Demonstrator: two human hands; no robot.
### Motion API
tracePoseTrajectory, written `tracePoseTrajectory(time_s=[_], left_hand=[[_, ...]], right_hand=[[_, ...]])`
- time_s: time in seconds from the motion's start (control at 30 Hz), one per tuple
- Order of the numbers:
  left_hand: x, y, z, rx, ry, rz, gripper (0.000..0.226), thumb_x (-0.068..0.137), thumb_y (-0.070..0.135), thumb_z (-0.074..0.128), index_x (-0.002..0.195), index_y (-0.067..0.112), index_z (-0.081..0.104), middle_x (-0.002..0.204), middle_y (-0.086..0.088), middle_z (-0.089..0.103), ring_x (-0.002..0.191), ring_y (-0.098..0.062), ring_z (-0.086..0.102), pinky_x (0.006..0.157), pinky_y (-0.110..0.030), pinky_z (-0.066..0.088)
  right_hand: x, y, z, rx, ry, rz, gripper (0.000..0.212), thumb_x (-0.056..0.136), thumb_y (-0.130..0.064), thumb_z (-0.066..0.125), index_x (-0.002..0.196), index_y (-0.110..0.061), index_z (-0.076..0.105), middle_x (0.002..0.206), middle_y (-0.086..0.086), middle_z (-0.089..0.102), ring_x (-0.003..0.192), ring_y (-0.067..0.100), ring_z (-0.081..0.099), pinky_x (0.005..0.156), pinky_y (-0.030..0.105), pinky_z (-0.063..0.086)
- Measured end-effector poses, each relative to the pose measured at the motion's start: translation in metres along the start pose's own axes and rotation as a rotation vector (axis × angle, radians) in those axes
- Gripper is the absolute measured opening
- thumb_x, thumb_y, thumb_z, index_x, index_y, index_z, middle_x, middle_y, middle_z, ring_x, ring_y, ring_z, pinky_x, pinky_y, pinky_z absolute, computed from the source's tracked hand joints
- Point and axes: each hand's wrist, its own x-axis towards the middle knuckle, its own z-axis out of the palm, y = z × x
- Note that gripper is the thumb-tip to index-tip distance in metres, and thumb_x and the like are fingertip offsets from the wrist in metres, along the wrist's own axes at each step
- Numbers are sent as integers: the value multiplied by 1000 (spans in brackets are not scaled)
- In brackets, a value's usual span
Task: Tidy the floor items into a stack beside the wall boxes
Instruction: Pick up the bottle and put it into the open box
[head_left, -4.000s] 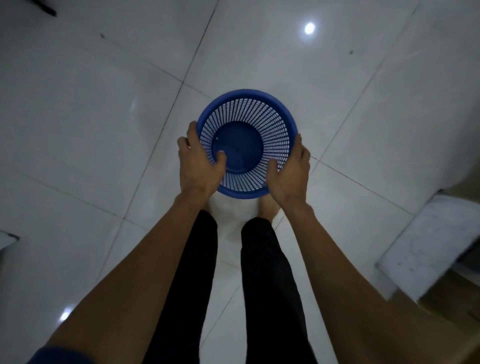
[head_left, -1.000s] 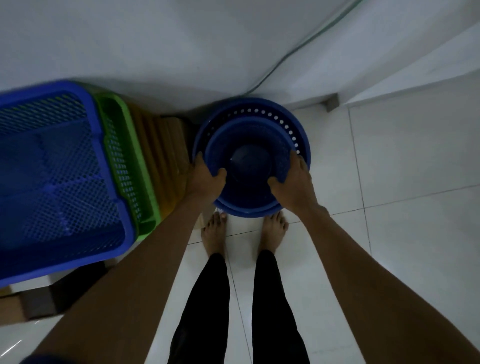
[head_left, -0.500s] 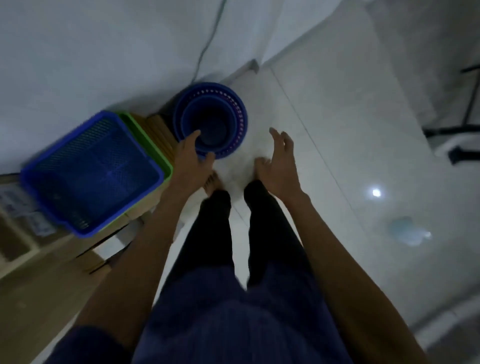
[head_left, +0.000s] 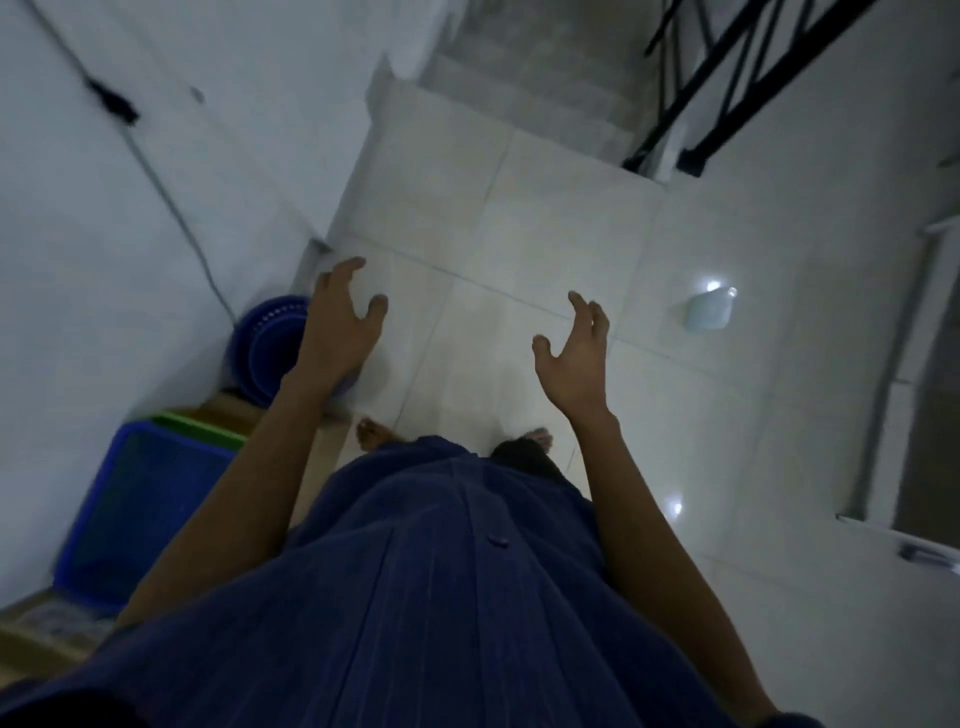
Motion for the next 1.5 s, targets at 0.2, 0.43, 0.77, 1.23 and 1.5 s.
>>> tracePoseTrajectory(time_s=[0.2,0.43,0.77,1.23,1.5], left_hand=[[14,142,127,-61,-99,86,53,100,27,58,149,18,41,140,-10,46,125,-16,45,108,-30,37],[24,267,264,-36,-370,319,52,99,25,60,148,18,42,138,-11,48,119,-21,52,102,-34,45],[117,386,446,79,-545,378,51,98,24,60,146,18,44,136,-11,50,121,-20,51,101,-28,41],[311,366,829,405,-800,457,52,95,26,63,144,24,45,134,-6,50,116,-23,58,93,-38,50],[400,229,1054,598,-995,630,67,95,18,62,155,15,32,148,-17,40,130,-33,48,109,-43,41]], right_hand=[[13,79,-128,57,192,121,69,95,-18,62,155,-14,28,160,16,20,145,31,29,116,38,28],[30,161,-238,115,397,288,68,94,-19,62,154,-14,29,160,16,19,143,34,31,106,30,26],[141,271,-351,147,491,498,68,92,-19,63,152,-14,32,158,18,23,140,38,35,108,40,35],[426,549,-301,294,384,748,61,93,-18,61,149,-10,37,149,15,35,126,33,50,106,43,45],[557,757,-171,128,308,779,51,93,-37,62,135,-14,46,138,12,42,117,34,56,93,46,53]])
